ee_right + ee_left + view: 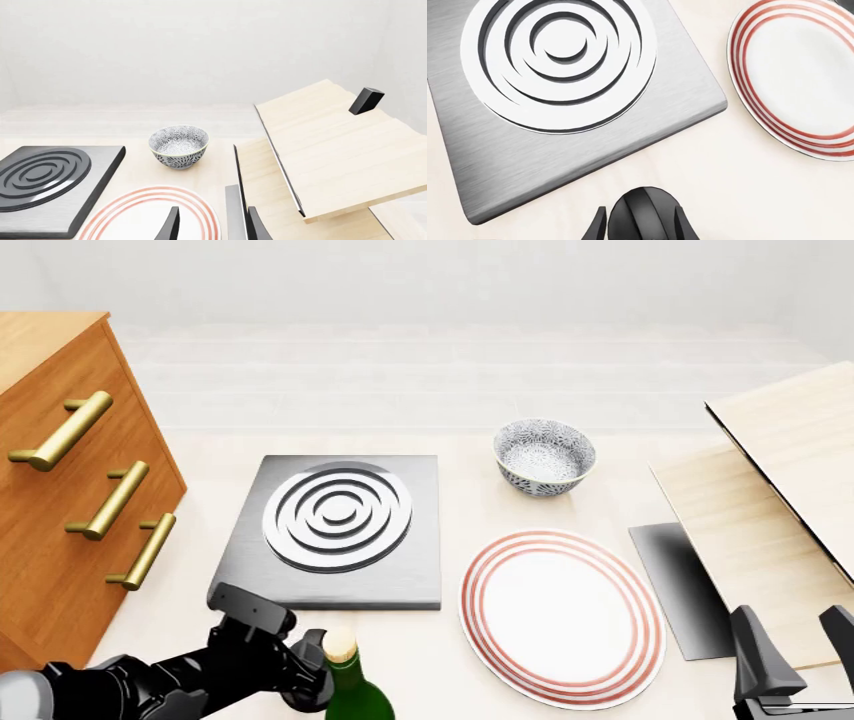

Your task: Turn on the stove.

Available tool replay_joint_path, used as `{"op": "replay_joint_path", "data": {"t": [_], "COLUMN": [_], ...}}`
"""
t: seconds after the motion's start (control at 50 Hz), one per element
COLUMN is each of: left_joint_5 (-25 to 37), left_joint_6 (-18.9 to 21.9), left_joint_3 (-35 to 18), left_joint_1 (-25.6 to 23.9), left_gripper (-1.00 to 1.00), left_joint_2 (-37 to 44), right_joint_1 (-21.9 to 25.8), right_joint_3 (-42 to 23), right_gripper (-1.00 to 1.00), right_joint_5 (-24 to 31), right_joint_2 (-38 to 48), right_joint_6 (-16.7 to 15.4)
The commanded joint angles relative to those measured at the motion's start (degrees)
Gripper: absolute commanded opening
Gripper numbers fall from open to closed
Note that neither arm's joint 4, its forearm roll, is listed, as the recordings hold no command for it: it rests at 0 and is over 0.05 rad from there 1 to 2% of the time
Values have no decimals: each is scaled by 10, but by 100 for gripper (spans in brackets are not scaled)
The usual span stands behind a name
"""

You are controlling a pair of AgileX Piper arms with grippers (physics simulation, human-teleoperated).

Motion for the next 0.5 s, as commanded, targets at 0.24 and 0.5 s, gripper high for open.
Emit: {"op": "replay_joint_path", "data": {"t": [0.24, 0.5], "left_joint_5": [26, 37], "left_joint_6": [56, 68], "left_joint_3": [1, 0], "left_joint_1": [71, 97], "left_gripper": [100, 100], "left_joint_2": [-37, -55], "right_joint_1": [0, 0], "right_joint_3": [0, 0], "right_gripper": [100, 100], "right_joint_5": [0, 0], "right_joint_2": [0, 0], "right_joint_6": [0, 0]}}
